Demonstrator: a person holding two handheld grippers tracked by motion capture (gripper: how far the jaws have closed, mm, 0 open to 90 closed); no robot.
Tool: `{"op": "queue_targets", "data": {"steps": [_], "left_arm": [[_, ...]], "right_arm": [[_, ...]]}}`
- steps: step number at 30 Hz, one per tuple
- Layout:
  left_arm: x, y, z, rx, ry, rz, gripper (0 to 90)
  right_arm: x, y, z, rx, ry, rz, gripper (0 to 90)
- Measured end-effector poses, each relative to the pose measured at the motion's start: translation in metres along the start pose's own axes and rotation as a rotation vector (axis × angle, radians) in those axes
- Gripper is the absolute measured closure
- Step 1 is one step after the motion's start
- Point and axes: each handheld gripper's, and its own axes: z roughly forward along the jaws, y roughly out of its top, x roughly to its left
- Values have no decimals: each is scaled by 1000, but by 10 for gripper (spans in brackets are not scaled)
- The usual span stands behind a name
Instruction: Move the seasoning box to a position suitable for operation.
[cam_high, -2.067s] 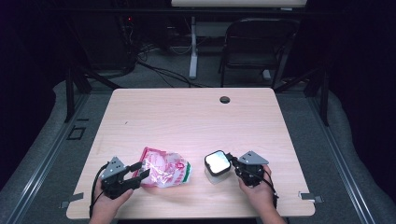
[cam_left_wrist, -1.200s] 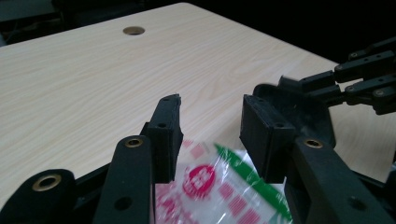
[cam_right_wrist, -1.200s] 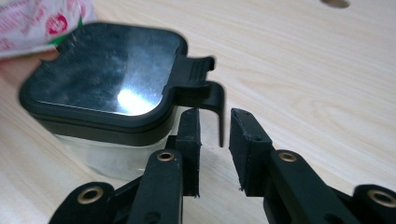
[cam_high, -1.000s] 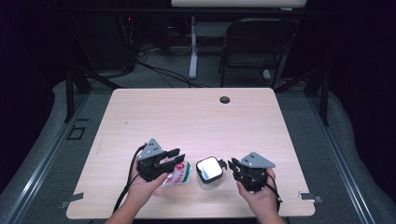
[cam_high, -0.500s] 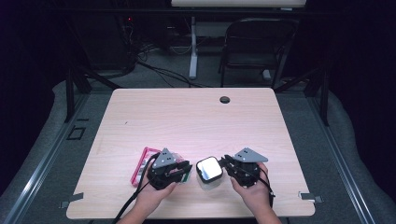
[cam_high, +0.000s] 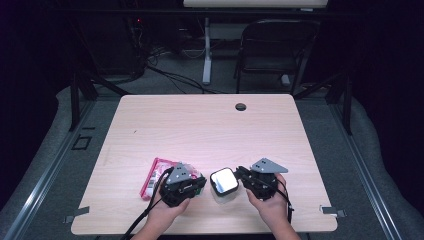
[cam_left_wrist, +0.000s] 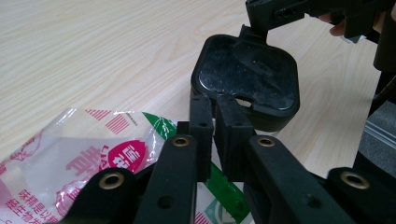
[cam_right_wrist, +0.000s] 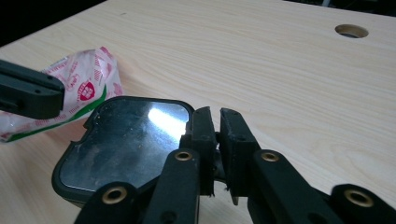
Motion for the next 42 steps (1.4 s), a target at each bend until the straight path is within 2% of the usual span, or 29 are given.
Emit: {"op": "queue_targets", "data": {"steps": [1, 2, 3, 4, 8, 13, 19, 27, 35, 36, 37, 42], "left_arm": [[-1, 0, 1, 5, -6, -3, 887], [-1, 0, 1, 5, -6, -3, 893], [-2, 0, 2, 10, -16, -1, 898], [-2, 0, 2, 10, -16, -1, 899], [-8, -1, 8, 41, -29, 14, 900], [-11, -2, 11, 60, -38, 5, 900], [-18, -2, 17, 94, -58, 27, 900], [-20, -2, 18, 104, -61, 32, 900], [-19, -1, 18, 98, -68, 15, 900], [-20, -1, 18, 94, -54, 14, 900], [-19, 0, 18, 95, -69, 10, 900], [-19, 2, 18, 83, -73, 2, 900]], "right_arm": [[-1, -1, 0, -1, 12, 26, 859], [-1, -1, 0, -1, 12, 26, 859], [-3, -2, 0, -8, 28, 52, 867], [-3, -2, 0, -9, 28, 57, 867], [-2, -3, 0, -16, 25, 55, 872], [-2, -3, 0, -19, 20, 56, 872], [-2, -4, 0, -19, 20, 57, 872], [-2, -5, 0, -27, 17, 67, 872], [-1, -5, -1, -30, 14, 67, 872], [-1, -5, -1, -31, 13, 65, 872], [-1, -5, 0, -32, 12, 65, 872], [-2, -6, -1, -31, 9, 69, 854]]}}
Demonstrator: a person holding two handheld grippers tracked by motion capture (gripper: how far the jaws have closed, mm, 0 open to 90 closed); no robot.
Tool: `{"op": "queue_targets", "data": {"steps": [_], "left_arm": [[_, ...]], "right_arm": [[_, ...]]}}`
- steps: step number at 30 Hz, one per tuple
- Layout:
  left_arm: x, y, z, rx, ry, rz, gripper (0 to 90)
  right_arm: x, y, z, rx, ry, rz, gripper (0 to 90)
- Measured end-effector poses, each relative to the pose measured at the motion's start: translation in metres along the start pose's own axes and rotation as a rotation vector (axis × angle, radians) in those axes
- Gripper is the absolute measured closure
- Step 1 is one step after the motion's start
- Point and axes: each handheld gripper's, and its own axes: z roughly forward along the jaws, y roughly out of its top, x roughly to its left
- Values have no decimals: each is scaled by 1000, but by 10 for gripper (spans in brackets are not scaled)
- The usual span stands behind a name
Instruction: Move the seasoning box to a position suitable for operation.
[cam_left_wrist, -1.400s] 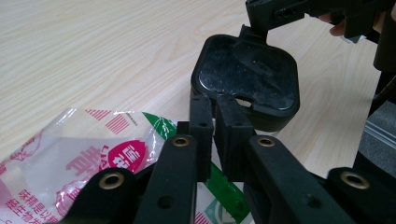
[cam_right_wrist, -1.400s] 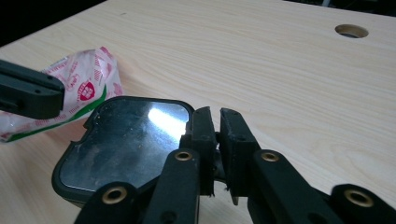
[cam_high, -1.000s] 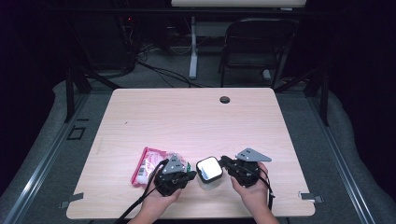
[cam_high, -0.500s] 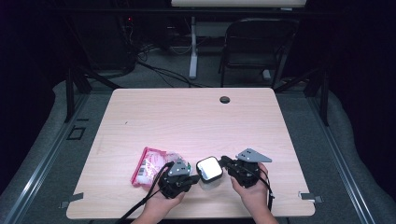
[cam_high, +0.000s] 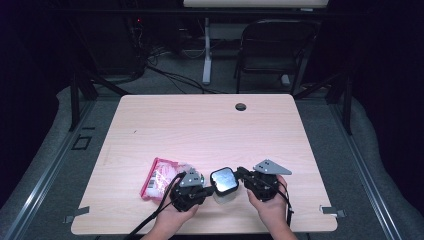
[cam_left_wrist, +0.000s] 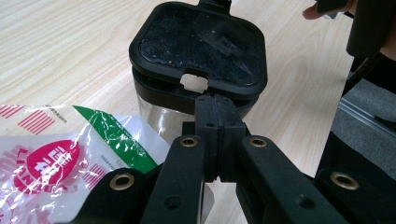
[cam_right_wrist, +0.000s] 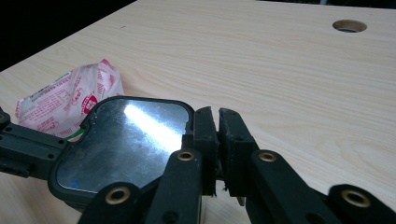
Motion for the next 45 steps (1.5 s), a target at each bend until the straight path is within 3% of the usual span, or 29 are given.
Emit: {"op": "queue_targets", "data": {"steps": [7, 17, 21, 22, 23, 28, 40, 45], "left_arm": [[1, 3, -2, -14, -2, -5, 900], [0, 9, -5, -39, -2, -6, 900], [-1, 15, -8, -43, -2, 5, 900], [-1, 15, -8, -43, -2, 5, 900], [-2, 18, -8, -52, 2, 4, 900], [-4, 25, -9, -58, -5, 10, 900], [-7, 32, -8, -60, -8, 24, 900], [-7, 29, -4, -44, -1, 25, 900]], "right_arm": [[1, 1, -4, 12, -7, -52, 755], [16, 6, -26, 21, -1, -152, 734], [29, -1, -40, 8, 10, -228, 668], [29, -1, -40, 8, 10, -228, 668], [35, -4, -43, 3, 2, -270, 641], [43, -11, -43, 0, -2, -343, 581], [47, -15, -28, -6, -29, -380, 612], [46, -15, -26, -16, -33, -370, 632]]}}
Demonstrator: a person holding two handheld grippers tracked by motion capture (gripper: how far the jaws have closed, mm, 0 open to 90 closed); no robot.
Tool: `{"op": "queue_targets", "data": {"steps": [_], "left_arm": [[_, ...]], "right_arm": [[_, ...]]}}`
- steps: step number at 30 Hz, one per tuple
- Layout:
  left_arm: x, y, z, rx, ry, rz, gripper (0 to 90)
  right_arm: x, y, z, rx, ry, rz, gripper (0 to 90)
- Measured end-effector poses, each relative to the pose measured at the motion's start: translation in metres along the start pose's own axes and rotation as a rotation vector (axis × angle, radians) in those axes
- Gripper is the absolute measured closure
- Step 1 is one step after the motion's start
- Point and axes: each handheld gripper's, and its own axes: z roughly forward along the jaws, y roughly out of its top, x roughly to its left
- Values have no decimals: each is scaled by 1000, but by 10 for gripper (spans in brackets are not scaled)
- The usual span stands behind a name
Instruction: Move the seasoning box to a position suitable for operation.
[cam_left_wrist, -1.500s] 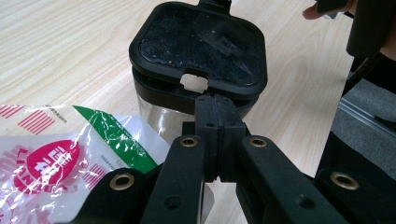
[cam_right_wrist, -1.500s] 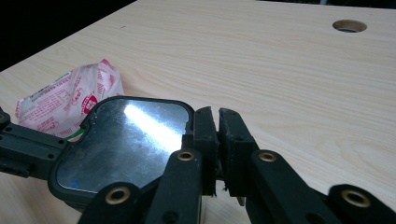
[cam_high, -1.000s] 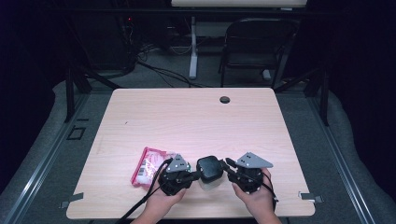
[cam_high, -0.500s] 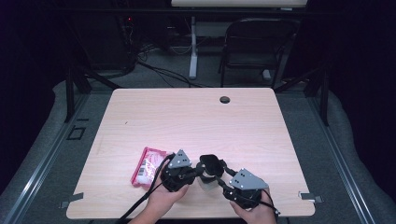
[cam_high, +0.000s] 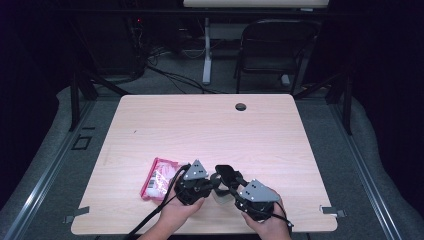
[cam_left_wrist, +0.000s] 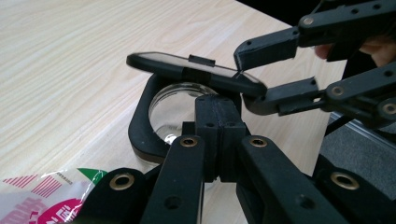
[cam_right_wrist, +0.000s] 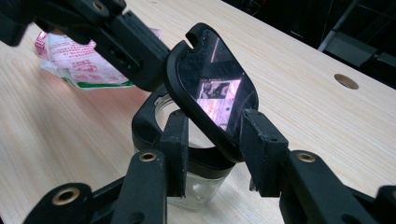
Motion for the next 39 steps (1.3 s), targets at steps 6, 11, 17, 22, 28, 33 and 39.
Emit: {"op": "queue_targets", "data": {"steps": [6, 11, 17, 22, 28, 33, 39], "left_arm": [[2, -7, 7, 21, 21, 1, 900], [3, -10, 10, 35, 21, 1, 899], [4, -10, 10, 34, 16, -2, 900], [4, -11, 10, 26, 19, -3, 900], [4, -11, 10, 27, 17, 2, 900], [4, -11, 10, 23, 18, -1, 900], [3, -12, 10, 21, 19, 0, 900]], "right_arm": [[-1, 0, -2, -8, 0, 8, 650], [-3, 0, -3, -17, 6, 26, 667], [-6, -1, -6, -30, 0, 48, 699], [-7, -2, -7, -35, -1, 50, 723], [-10, -2, -9, -39, -6, 58, 747], [-15, -3, -12, -48, -11, 89, 783], [-19, -5, -13, -52, -3, 128, 805]]}}
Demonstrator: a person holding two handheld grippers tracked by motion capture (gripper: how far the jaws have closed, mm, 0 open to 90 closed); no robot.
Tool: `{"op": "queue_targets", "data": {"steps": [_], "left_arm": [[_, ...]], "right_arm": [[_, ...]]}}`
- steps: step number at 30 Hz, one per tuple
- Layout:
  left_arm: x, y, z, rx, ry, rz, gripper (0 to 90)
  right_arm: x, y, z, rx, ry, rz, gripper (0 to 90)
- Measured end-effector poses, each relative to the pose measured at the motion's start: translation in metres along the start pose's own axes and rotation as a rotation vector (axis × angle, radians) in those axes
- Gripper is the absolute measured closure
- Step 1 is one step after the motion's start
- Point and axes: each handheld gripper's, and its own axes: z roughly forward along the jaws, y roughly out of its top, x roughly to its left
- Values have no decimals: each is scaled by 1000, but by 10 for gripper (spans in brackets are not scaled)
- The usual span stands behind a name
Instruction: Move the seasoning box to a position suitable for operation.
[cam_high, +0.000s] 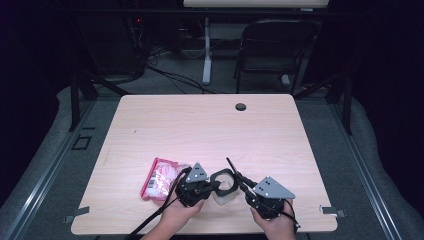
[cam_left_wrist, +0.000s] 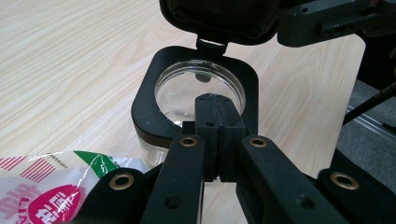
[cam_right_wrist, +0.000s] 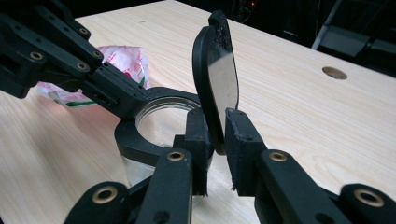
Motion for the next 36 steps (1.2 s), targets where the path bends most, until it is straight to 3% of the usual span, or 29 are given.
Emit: {"op": "queue_targets", "data": {"steps": [18, 36], "left_arm": [[-1, -1, 0, -8, 1, -6, 900], [-2, -2, 0, -10, -3, -11, 897]], "right_arm": [[-19, -6, -3, 9, 21, 138, 841], [-24, -3, 8, 22, 21, 168, 853]]}}
